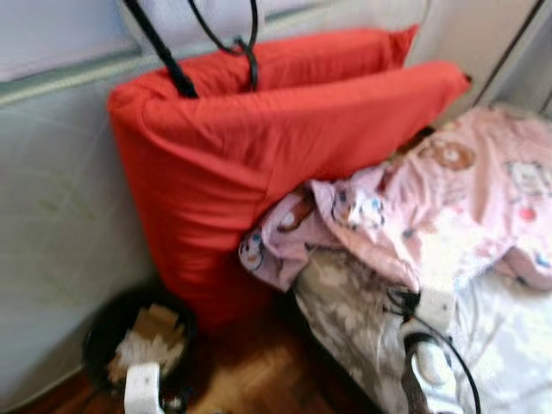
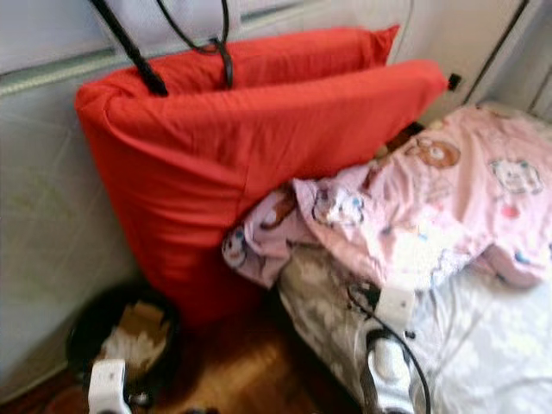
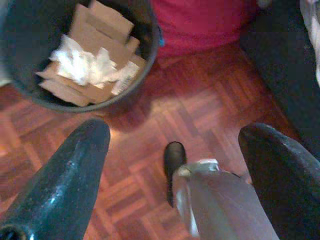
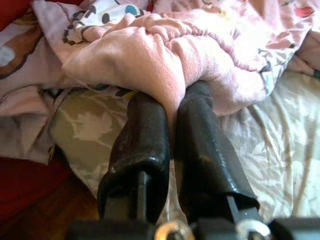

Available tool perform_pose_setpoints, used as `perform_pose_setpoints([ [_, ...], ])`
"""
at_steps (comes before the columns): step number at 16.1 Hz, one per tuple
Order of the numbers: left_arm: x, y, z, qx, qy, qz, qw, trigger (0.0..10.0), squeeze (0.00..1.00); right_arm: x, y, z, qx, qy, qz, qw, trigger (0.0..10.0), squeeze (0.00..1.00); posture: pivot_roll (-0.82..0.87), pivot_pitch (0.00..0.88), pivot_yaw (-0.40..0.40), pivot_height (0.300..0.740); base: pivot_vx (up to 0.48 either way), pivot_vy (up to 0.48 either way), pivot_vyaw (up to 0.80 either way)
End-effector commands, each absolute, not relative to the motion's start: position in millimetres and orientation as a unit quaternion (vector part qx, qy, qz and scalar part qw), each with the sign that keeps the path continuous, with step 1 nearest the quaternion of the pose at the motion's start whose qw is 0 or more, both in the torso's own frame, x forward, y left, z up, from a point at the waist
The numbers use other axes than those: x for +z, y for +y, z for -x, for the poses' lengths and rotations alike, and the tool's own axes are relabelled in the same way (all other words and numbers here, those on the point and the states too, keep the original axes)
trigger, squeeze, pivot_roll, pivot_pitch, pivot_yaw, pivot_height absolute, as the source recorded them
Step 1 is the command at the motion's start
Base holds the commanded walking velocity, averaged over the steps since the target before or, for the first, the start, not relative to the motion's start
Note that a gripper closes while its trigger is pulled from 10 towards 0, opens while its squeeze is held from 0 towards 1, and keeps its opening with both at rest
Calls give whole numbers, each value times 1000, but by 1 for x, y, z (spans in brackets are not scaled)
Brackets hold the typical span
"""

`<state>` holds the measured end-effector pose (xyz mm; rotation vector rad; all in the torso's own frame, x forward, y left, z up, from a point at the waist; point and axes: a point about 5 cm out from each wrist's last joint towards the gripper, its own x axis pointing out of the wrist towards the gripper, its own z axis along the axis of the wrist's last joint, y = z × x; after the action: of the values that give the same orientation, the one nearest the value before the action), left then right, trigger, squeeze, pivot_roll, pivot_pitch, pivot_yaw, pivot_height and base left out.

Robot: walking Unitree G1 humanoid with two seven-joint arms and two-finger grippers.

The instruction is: Clean up the room

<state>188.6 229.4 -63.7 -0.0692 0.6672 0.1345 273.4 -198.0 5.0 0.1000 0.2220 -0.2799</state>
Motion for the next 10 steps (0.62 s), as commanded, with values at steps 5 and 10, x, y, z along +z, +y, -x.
perform_pose_setpoints([
  [5, -73, 226, -173, 63, 356, 36, 932, 10000, 0, 3, -210, -267, -168, 112, -39, 979, 10000, 0, -39, 114, -45, 740, -343, 0, 0],
  [10, -73, 227, -172, 61, 356, 34, 932, 10000, 0, 5, -197, -271, -125, 103, -45, 986, 10000, 0, -40, 100, -44, 740, -344, 0, 0],
])
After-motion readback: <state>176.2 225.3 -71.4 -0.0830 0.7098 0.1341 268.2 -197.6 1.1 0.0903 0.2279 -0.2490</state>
